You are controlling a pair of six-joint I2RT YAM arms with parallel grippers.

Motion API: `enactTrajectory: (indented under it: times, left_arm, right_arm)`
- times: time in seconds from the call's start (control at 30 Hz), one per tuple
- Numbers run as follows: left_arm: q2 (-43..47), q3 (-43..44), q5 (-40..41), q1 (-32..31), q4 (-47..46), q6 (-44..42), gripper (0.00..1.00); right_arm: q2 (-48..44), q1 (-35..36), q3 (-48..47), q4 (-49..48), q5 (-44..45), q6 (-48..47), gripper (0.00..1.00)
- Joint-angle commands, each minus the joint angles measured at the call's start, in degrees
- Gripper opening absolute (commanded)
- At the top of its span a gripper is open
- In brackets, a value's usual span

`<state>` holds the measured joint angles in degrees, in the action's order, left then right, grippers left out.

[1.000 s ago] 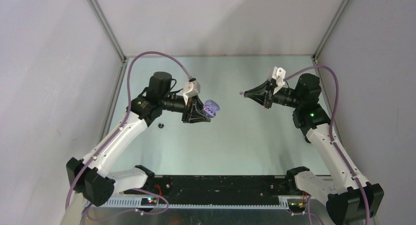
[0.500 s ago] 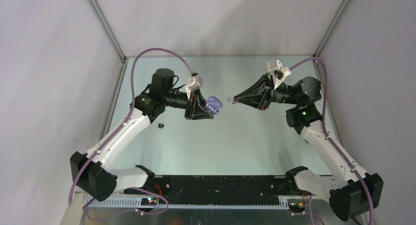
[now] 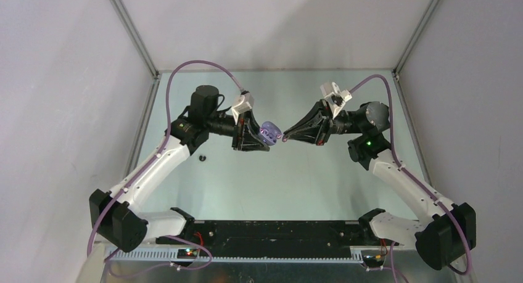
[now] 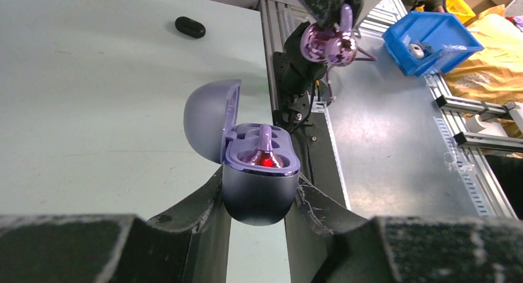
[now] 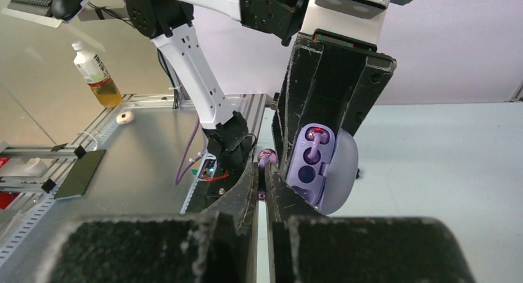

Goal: Insert the wireless bluetooth earbuds into the charging case
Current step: Place the earbud in the charging case.

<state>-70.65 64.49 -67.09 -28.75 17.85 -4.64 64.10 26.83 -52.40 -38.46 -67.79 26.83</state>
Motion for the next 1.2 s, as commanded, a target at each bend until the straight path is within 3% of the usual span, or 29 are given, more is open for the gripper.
enactTrajectory:
  times: [0.0, 0.7, 1.17]
  left_arm:
    - [0.1, -0.1, -3.6, -0.3, -3.2, 2.0, 0.12]
    - [0.9, -0.6, -5.9, -0.8, -3.8, 2.6, 0.13]
    - [1.0, -0.7, -6.0, -1.0, -3.5, 1.9, 0.13]
  right_arm:
    - [0.0, 1.0, 0.1, 0.7, 0.3, -3.9, 0.08]
    - [1.7, 4.0, 0.1, 8.1, 2.7, -15.3, 0.08]
    - [1.0, 3.7, -0.3, 7.8, 3.7, -15.0, 0.09]
